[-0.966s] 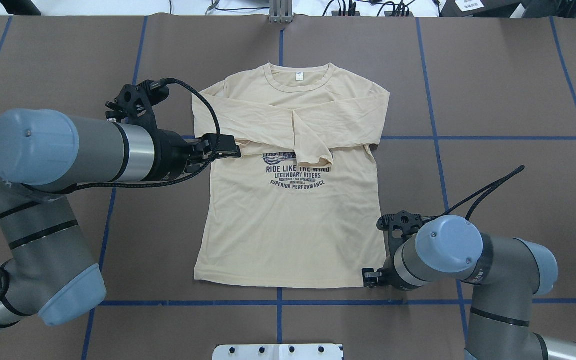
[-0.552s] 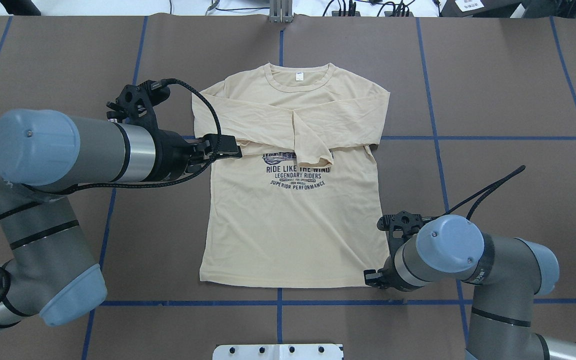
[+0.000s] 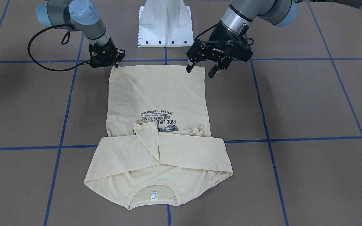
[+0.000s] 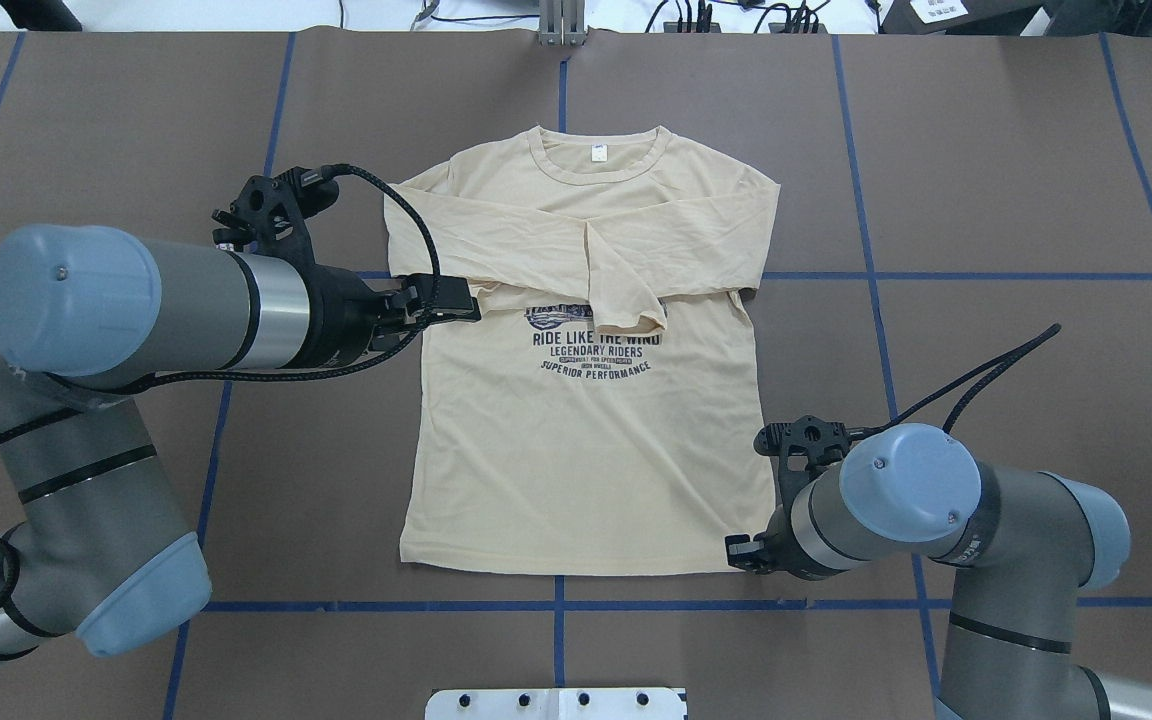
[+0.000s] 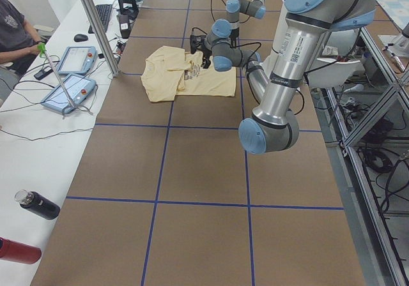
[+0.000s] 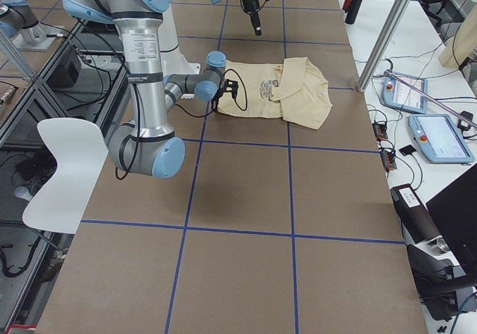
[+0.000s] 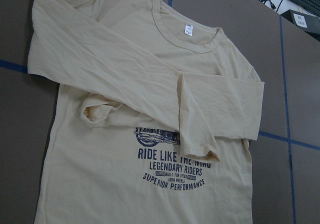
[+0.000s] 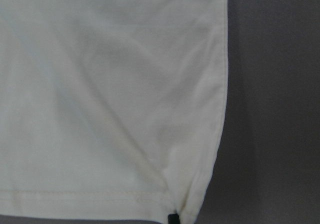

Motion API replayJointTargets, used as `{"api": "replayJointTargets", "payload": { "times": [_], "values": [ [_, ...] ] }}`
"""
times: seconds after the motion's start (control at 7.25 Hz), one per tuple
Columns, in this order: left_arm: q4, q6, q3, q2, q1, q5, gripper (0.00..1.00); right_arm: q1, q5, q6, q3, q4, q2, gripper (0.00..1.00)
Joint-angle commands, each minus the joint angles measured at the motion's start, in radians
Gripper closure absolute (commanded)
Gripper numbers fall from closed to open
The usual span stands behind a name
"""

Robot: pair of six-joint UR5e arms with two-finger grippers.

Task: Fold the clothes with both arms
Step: 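Grasp the bottom hem corners with both grippers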

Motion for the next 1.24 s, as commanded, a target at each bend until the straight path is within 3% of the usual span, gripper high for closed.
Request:
{"api": "replayJointTargets", "payload": {
  "times": [0.0,0.28,0.55,0.83,1.1],
  "values": [
    [0.138,-0.001,-0.004,0.019,0.045,0.008,0.00,0.017,-0.002,0.003,0.018,0.012,0.005,1.00],
    [0.144,-0.016,-0.004,0.102,0.175,0.139,0.00,0.024,-0.009,0.043,0.021,0.016,0.009,1.00],
    [0.136,-0.160,0.004,0.119,0.305,0.164,0.00,0.043,-0.003,0.043,0.024,0.016,0.049,1.00],
    [0.138,-0.194,0.039,0.110,0.332,0.189,0.01,0.062,0.001,0.043,0.035,0.016,0.051,1.00],
    [0.142,-0.193,0.076,0.104,0.334,0.186,0.08,0.062,0.001,0.043,0.035,0.016,0.049,1.00]
  ]
}}
